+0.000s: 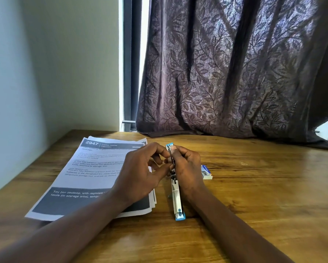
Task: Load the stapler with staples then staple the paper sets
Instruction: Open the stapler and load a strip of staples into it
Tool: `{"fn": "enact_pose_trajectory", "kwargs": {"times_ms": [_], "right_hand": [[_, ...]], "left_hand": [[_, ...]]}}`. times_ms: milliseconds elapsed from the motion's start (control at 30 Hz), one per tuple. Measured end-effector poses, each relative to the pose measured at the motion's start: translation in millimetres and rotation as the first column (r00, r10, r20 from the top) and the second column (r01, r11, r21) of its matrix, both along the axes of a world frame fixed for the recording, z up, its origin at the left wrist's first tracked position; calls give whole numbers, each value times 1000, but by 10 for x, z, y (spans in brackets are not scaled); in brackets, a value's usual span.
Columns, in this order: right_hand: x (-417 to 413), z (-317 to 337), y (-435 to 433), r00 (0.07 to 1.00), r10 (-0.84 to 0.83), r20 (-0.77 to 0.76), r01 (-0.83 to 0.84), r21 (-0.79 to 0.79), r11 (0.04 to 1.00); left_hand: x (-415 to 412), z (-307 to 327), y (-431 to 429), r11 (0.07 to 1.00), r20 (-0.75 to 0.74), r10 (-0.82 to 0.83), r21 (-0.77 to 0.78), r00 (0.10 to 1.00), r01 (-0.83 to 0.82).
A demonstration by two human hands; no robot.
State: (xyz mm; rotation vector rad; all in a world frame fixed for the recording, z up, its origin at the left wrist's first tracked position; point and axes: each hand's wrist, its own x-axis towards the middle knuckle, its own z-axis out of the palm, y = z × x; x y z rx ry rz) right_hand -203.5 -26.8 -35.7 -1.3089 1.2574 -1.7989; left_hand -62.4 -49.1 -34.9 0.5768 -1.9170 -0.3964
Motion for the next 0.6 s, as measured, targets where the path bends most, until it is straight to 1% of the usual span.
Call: {"fn": "enact_pose_trajectory", "kwargs": {"times_ms": [67,167,267,367,433,533,567,600], "right_hand": [[-2,-12,-13,1000,10,21,-11,3,1000],[4,-19,-45,995,14,100,-15,10,1000],[-30,1,-72,982,-45,184,38,41,998],[-97,7,-64,974,-106,198,90,86,992],[-130,39,-48,967,-100,232,76,110,991],[-204,119,-54,962,-76,262,53,95,994],[-233,139,-65,963,-73,259,53,85,995],[-259,155,-75,965,-76,252,58,78,995]], "left_hand": [[1,7,10,1000,-13,0,-13,1000,0],[-2,25,55,998,-6,-17,-66,1000,17],[-15,33,115,990,49,-42,-130,998,49],[-8,42,159,981,109,-53,-180,993,72],[6,58,181,983,126,-63,-162,990,84],[35,80,150,991,147,-64,-107,987,80],[57,79,113,992,187,-67,-97,980,86],[83,71,68,992,260,-76,-79,963,100]]}}
